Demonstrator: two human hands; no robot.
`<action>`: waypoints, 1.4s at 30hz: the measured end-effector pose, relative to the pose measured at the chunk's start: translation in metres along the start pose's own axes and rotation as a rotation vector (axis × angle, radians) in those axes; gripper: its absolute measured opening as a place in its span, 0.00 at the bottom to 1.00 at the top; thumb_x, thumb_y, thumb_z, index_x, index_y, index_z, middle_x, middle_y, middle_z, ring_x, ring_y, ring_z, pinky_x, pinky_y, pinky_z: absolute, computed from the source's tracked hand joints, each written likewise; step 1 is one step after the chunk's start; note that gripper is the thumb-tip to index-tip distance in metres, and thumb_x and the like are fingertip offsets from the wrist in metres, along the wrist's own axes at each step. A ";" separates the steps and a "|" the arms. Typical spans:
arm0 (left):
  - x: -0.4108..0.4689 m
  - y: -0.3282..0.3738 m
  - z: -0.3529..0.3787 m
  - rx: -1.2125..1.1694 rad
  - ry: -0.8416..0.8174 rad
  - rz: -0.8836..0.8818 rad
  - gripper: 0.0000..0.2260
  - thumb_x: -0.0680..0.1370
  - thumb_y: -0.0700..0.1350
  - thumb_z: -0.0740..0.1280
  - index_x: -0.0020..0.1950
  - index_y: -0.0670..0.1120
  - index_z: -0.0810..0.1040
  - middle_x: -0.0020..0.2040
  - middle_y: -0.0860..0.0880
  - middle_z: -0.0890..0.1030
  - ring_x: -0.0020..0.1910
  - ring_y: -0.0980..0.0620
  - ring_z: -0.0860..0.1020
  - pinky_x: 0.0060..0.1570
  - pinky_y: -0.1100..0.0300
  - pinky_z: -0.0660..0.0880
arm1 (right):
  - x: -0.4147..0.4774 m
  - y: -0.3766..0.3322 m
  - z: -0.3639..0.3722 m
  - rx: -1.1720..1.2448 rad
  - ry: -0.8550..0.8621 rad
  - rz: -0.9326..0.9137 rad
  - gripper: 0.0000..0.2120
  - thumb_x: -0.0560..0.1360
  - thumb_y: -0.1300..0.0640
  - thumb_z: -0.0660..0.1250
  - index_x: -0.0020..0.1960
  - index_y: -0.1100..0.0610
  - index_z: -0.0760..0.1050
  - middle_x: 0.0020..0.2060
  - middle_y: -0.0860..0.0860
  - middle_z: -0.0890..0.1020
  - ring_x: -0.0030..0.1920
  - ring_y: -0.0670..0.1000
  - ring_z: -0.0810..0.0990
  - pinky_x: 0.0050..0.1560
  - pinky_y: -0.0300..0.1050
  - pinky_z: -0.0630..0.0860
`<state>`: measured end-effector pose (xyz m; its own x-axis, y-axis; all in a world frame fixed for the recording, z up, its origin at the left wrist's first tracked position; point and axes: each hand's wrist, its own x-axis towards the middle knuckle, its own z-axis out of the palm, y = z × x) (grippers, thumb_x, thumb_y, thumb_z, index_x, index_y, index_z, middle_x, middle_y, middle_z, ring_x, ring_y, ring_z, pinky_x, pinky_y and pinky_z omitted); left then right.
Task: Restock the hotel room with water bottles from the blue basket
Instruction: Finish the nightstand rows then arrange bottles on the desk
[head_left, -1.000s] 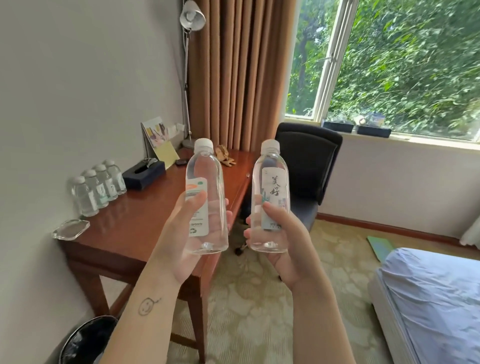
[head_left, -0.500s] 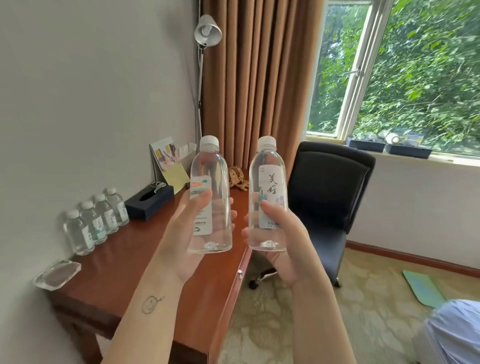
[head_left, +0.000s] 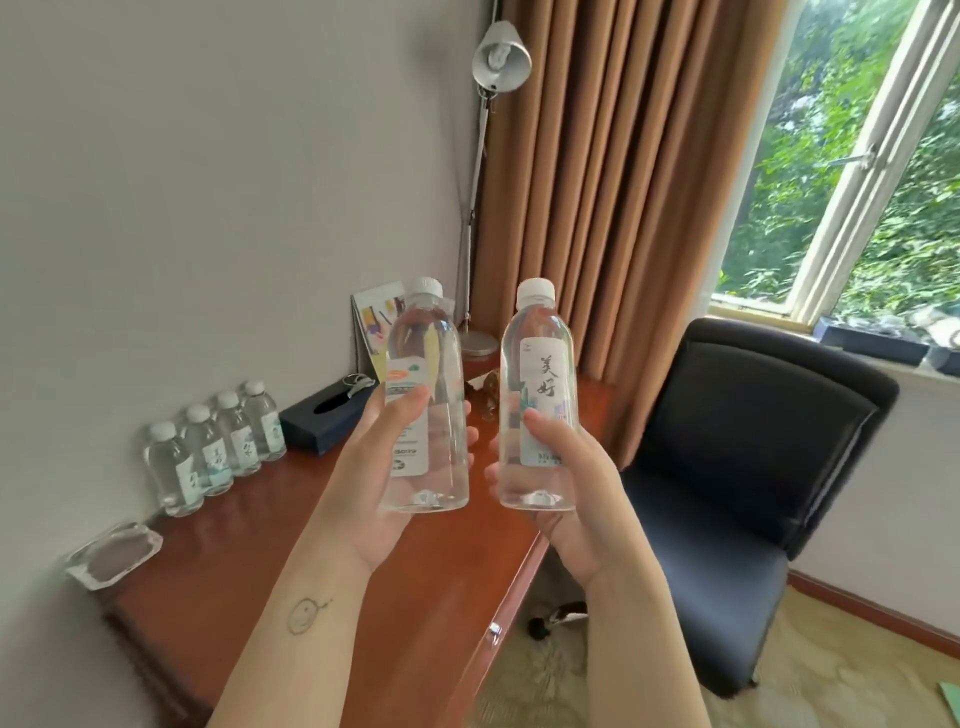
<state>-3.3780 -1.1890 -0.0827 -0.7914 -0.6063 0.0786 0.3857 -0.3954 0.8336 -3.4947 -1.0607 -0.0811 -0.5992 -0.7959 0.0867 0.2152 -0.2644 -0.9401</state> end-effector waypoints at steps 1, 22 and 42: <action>0.009 -0.004 0.004 -0.014 0.017 0.006 0.31 0.69 0.53 0.72 0.70 0.49 0.73 0.50 0.44 0.84 0.46 0.47 0.85 0.38 0.55 0.80 | 0.011 -0.003 -0.008 -0.012 -0.026 0.003 0.31 0.66 0.48 0.74 0.67 0.54 0.73 0.45 0.56 0.85 0.41 0.56 0.84 0.40 0.46 0.80; 0.127 -0.069 0.048 -0.021 0.455 0.196 0.31 0.65 0.54 0.76 0.66 0.49 0.76 0.54 0.43 0.84 0.47 0.46 0.84 0.38 0.55 0.80 | 0.182 -0.005 -0.110 -0.044 -0.486 0.215 0.28 0.63 0.45 0.76 0.61 0.52 0.77 0.45 0.57 0.85 0.40 0.56 0.84 0.38 0.47 0.80; 0.203 -0.036 -0.088 -0.092 0.674 0.212 0.26 0.66 0.53 0.76 0.63 0.54 0.79 0.55 0.44 0.84 0.48 0.47 0.84 0.40 0.53 0.80 | 0.319 0.072 -0.008 -0.100 -0.644 0.337 0.26 0.67 0.44 0.75 0.63 0.51 0.77 0.46 0.56 0.85 0.41 0.55 0.84 0.39 0.45 0.79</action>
<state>-3.5104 -1.3585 -0.1445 -0.2409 -0.9596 -0.1454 0.5609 -0.2599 0.7860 -3.6769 -1.3294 -0.1243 0.0662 -0.9957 -0.0650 0.2178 0.0780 -0.9729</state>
